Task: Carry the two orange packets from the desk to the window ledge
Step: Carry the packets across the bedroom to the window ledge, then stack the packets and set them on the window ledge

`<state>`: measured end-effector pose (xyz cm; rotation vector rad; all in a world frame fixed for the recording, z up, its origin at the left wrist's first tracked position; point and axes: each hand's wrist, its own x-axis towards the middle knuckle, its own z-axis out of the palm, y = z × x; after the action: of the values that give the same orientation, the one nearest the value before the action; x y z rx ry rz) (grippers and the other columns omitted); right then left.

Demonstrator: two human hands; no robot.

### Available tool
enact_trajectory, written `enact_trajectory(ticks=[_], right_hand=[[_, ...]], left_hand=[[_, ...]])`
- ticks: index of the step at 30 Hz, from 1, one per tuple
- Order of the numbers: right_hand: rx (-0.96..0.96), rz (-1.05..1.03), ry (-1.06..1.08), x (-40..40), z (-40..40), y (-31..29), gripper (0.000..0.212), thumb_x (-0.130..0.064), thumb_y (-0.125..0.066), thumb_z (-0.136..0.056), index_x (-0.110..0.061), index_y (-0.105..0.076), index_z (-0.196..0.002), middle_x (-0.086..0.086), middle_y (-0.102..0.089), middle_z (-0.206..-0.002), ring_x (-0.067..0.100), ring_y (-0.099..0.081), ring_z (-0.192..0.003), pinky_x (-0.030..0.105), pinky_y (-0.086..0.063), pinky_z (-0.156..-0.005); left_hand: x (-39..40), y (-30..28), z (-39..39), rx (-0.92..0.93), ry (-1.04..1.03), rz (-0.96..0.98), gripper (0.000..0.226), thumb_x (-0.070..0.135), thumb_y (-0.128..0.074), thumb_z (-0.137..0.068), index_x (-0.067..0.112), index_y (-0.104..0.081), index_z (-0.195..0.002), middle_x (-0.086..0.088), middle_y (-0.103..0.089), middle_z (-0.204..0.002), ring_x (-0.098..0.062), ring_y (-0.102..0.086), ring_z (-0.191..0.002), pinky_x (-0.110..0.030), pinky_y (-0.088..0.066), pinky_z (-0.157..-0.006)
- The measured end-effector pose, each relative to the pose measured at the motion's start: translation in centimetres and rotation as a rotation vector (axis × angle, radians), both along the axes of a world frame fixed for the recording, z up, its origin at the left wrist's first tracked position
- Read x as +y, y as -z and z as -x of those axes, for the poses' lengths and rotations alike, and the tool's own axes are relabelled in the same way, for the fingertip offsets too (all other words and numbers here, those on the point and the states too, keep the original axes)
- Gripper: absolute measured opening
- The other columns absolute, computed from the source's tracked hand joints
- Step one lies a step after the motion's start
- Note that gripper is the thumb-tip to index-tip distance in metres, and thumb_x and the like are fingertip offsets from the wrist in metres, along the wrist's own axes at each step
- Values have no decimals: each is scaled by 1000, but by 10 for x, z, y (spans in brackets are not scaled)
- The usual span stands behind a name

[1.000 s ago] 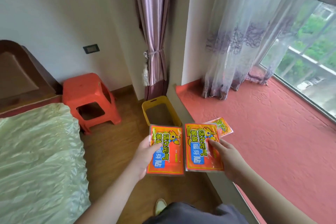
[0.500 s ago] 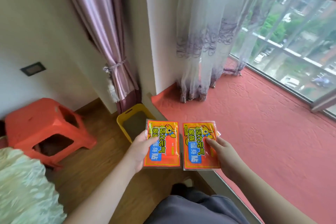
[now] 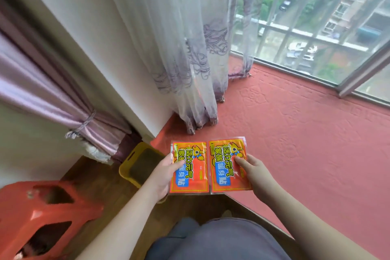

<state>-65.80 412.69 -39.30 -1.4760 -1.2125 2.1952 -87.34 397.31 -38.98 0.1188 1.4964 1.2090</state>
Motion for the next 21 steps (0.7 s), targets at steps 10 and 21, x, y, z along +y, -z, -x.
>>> enact_trajectory(ticks=[10, 21], right_hand=[[-80, -15, 329, -6, 31, 35, 13, -19, -59, -97, -15, -69, -105, 7, -81, -92, 24, -78, -80, 40, -64, -70], [-288, -138, 366, -17, 34, 78, 6, -36, -57, -96, -39, -62, -98, -4, -76, -105, 12, -75, -91, 40, -61, -84]], left_hand=[[78, 40, 52, -58, 335, 33, 25, 18, -59, -97, 19, -57, -122, -13, -76, -111, -33, -73, -101, -46, -61, -78], [130, 80, 24, -141, 547, 67, 31, 22, -56, -98, 19, -53, -128, -11, -77, -108, -31, -73, -101, -44, -62, -77]])
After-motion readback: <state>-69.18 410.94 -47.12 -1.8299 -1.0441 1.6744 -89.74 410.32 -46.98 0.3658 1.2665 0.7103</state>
